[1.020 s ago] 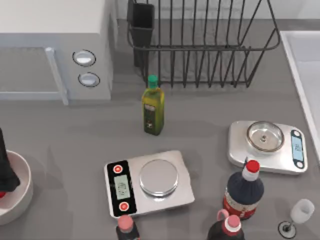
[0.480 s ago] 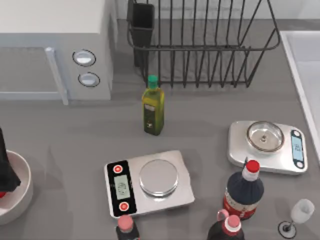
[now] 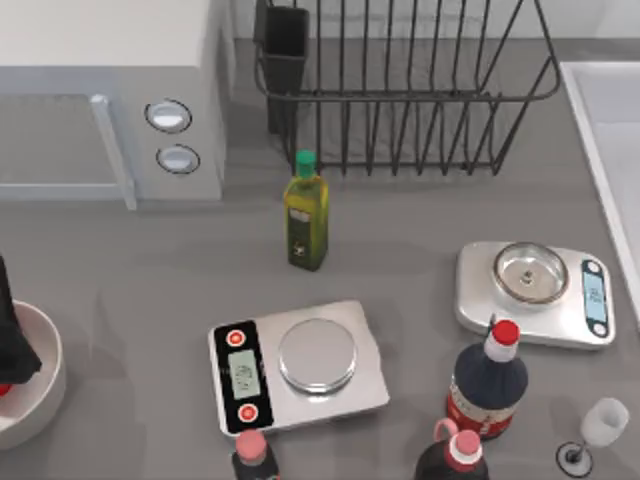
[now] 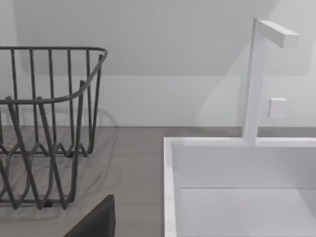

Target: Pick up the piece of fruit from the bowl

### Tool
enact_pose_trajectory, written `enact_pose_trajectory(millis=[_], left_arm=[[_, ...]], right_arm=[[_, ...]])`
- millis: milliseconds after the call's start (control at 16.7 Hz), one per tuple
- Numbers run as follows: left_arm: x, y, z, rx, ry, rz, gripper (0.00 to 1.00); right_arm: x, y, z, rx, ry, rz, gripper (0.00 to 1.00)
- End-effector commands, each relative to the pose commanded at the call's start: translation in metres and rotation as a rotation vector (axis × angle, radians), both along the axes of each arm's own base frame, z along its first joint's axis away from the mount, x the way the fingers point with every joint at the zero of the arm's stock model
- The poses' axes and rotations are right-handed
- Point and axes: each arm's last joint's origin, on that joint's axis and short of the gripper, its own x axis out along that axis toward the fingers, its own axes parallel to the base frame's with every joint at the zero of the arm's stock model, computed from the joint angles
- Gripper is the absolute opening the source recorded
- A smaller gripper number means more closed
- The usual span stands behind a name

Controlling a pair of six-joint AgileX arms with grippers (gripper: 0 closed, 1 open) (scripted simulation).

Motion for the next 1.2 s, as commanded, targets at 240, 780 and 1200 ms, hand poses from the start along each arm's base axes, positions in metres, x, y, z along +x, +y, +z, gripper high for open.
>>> enact_pose_trajectory(millis=[240, 780, 1200], left_arm=[[0.0, 0.001, 0.005, 0.005, 0.036, 0.004, 1.0], [0.037, 0.01, 0.046, 0.049, 0.713, 0.037, 1.0], [0.104, 0.027, 0.046, 0.034, 1.358, 0.008, 1.0]], right_arm=[[0.0, 0.0, 0.0, 0.0, 0.0, 0.0, 1.0], [0.0, 0.0, 0.0, 0.0, 0.0, 0.0, 1.0], [0.0, 0.0, 0.0, 0.0, 0.0, 0.0, 1.0]])
